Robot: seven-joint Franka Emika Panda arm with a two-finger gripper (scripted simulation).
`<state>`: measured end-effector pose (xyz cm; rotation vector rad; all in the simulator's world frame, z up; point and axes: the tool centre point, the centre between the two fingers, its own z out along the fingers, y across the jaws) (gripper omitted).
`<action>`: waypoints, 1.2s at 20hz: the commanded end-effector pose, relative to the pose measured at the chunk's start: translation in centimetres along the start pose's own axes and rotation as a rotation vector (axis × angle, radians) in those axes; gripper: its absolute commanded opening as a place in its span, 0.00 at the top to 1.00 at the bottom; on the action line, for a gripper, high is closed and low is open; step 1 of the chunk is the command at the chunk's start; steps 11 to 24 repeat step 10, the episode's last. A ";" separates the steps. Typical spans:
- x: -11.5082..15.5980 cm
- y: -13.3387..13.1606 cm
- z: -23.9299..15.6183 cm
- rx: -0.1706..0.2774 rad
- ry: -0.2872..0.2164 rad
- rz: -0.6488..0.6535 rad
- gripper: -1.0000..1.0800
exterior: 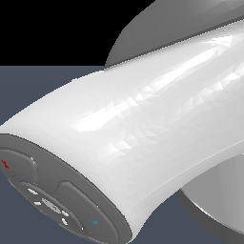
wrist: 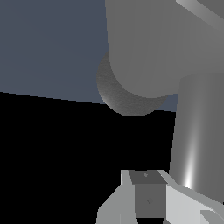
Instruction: Turn on the faucet by rotating a designated handle.
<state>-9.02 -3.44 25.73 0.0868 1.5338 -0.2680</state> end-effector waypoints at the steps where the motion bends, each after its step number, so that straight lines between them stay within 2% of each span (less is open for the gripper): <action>1: -2.5 2.5 0.6 -0.013 0.031 0.074 1.00; 9: -3.5 4.5 0.7 -0.006 0.040 0.098 1.00; 24: -3.5 4.5 0.7 -0.006 0.040 0.098 1.00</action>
